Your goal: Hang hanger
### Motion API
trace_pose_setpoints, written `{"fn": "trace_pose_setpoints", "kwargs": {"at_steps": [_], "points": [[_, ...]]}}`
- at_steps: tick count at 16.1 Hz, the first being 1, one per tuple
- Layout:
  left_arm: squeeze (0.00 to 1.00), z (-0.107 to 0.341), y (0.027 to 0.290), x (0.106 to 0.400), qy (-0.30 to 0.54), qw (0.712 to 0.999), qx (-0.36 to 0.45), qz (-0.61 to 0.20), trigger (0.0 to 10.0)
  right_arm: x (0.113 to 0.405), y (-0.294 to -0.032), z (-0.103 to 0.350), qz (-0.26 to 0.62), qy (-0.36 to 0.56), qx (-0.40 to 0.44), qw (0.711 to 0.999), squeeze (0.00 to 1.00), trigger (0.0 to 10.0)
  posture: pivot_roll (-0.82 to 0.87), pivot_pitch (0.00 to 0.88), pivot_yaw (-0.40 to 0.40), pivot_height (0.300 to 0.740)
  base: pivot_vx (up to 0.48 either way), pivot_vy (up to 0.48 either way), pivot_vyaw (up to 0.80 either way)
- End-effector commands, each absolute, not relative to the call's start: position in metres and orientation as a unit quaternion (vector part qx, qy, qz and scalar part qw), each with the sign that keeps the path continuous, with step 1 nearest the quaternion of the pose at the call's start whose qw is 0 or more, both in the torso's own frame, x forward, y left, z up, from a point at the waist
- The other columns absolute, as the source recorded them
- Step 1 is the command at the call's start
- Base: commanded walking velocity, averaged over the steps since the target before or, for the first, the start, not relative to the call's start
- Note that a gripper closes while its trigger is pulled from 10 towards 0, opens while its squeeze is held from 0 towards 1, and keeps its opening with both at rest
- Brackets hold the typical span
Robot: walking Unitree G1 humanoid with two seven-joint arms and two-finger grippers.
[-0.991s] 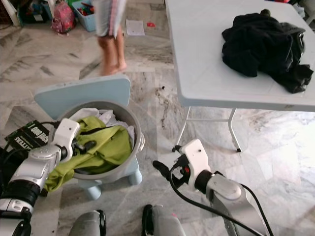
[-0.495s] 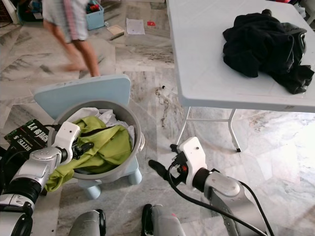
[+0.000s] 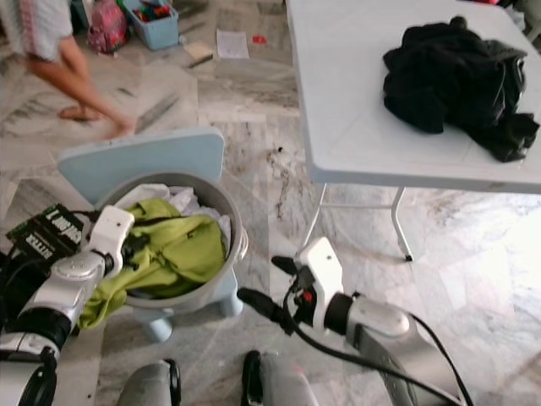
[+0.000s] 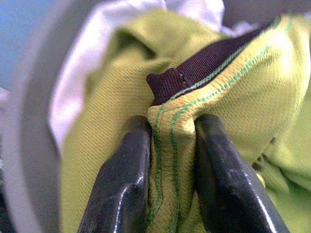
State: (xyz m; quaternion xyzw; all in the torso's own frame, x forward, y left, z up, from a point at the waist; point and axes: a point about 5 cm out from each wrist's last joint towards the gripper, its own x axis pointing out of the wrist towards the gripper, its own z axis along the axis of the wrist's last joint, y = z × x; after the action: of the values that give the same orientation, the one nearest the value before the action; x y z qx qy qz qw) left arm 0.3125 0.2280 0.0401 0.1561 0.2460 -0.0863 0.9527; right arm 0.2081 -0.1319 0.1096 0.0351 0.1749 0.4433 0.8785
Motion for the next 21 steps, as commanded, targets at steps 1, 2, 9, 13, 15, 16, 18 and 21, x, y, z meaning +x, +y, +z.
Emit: {"fn": "trace_pose_setpoints", "kwargs": {"at_steps": [1,2,9,13,15,16,18,21], "points": [[0.0,0.043,0.229,0.314,0.236,0.955,0.16,-0.079,0.0,0.21,-0.138,0.107,0.427,0.18,0.03,0.886,0.0,10.0,-0.14,0.173,-0.124,0.74,0.0,0.0,0.0],[0.0,0.048,0.228,0.315,0.213,0.961,0.161,-0.078,0.0,0.213,-0.139,0.106,0.418,0.178,0.028,0.89,0.0,10.0,-0.14,0.172,-0.122,0.74,0.0,0.0,0.0],[0.0,0.06,0.209,0.291,0.111,0.946,0.268,-0.144,0.0,0.221,-0.142,0.104,0.393,0.172,0.014,0.903,0.0,10.0,-0.12,0.173,-0.117,0.74,0.0,0.0,0.0],[0.0,0.036,0.206,0.247,0.172,0.926,0.271,-0.2,4.0,0.224,-0.138,0.099,0.398,0.174,0.016,0.901,0.0,10.0,-0.09,0.176,-0.124,0.74,0.0,0.0,0.0],[0.48,0.03,0.206,0.245,0.193,0.926,0.261,-0.191,10.0,0.226,-0.135,0.099,0.4,0.174,0.015,0.9,0.0,10.0,-0.08,0.173,-0.127,0.74,0.0,0.0,0.0],[1.0,0.033,0.205,0.247,0.198,0.93,0.249,-0.184,10.0,0.229,-0.135,0.099,0.401,0.172,0.013,0.9,0.0,10.0,-0.08,0.168,-0.129,0.74,0.0,0.0,0.0],[1.0,0.037,0.204,0.249,0.195,0.923,0.269,-0.194,10.0,0.231,-0.137,0.099,0.398,0.171,0.009,0.901,0.0,10.0,-0.08,0.165,-0.127,0.74,0.0,0.0,0.0],[1.0,0.051,0.201,0.253,0.183,0.906,0.319,-0.21,10.0,0.233,-0.137,0.097,0.392,0.173,0.006,0.904,0.0,10.0,-0.08,0.165,-0.124,0.74,0.0,0.0,0.0]]}}
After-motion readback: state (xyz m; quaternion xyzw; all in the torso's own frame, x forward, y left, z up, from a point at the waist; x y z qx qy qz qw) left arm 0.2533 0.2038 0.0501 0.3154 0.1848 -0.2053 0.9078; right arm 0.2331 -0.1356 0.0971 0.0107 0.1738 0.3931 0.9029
